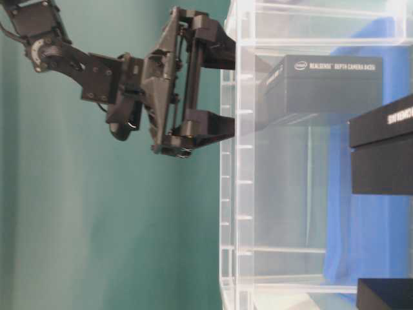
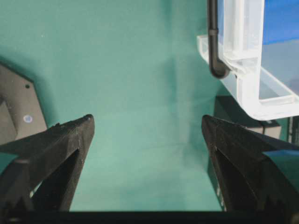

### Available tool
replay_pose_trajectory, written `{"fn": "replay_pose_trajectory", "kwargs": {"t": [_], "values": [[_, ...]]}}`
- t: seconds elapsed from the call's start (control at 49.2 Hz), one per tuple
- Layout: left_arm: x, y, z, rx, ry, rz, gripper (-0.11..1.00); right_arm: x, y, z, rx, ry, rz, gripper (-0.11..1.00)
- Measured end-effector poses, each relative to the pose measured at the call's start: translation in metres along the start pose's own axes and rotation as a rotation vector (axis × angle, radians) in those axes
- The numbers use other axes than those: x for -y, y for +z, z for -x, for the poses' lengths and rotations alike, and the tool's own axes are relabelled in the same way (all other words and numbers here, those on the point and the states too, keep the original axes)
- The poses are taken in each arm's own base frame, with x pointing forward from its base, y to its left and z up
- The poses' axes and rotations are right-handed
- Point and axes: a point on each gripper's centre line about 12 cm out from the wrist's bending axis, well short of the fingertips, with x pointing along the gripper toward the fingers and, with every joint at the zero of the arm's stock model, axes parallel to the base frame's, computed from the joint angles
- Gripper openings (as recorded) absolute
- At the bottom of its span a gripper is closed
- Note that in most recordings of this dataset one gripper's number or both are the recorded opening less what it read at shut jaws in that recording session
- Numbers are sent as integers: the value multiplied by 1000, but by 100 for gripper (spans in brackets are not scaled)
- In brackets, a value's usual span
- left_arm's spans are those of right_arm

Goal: Take out the box from the case.
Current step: 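Lower the right gripper around the right black box and close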

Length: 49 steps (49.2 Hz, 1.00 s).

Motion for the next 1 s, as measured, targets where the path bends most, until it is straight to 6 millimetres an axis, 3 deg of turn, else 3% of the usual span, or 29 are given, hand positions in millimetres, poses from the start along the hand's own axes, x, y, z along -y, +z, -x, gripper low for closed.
{"fn": "replay_pose_trajectory", "kwargs": {"t": [0.386, 0.814, 0.875, 0.997], "values": [[1, -3, 1, -3, -4, -12, 99, -1, -2, -20, -12, -25, 3, 94], [2, -4, 1, -2, -4, -16, 99, 0, -2, -23, -13, -33, 3, 93], [1, -4, 1, -3, -2, -15, 99, -1, -2, -22, -14, -31, 2, 89], [2, -4, 0, -3, -2, -16, 99, 0, -2, -22, -15, -37, 1, 68]]}}
